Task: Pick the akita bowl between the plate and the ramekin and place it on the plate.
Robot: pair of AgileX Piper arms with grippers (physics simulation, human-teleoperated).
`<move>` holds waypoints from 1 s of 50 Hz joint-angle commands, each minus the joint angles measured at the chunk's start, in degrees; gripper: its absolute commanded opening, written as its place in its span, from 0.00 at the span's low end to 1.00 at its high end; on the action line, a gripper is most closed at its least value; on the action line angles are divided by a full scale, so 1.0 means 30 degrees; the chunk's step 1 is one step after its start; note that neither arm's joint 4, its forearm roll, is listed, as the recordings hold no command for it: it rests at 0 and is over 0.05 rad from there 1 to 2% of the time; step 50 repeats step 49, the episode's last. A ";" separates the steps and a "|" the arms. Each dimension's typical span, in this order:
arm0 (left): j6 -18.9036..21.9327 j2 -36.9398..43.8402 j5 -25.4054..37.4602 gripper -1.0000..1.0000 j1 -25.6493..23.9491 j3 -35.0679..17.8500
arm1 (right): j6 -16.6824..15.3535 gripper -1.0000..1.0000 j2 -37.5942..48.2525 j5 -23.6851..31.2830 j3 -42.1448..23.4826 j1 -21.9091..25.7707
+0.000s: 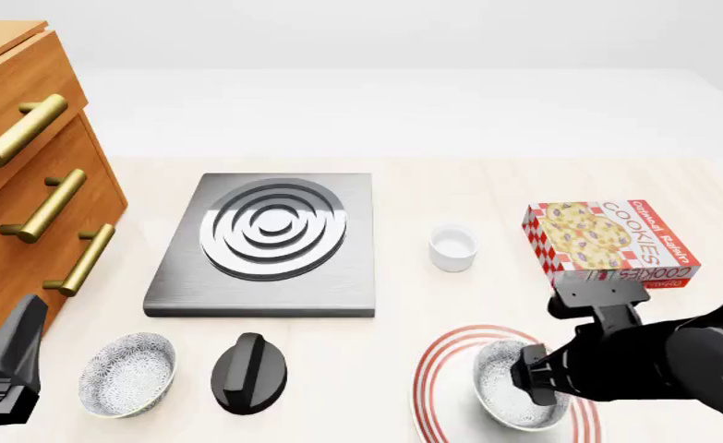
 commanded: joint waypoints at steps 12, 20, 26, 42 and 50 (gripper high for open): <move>0.0006 0.0004 0.0001 1.00 -0.0002 0.0000 | -0.1015 1.00 -0.6509 0.6889 -0.3892 -0.2158; 0.0005 -0.0002 0.0000 1.00 0.0002 0.0000 | -0.1413 1.00 -0.7662 0.7862 -0.4464 -0.3105; -0.0001 -0.0001 0.0000 1.00 0.0002 0.0000 | -0.0767 1.00 -0.8947 0.8606 -0.5060 -0.3677; -0.0001 -0.0001 0.0000 1.00 0.0002 0.0000 | -0.0819 1.00 -1.0575 1.0157 -0.5650 -0.4221; -0.0005 0.0000 0.0000 1.00 0.0004 0.0000 | -0.1176 1.00 -1.0737 1.0176 -0.6125 -0.5038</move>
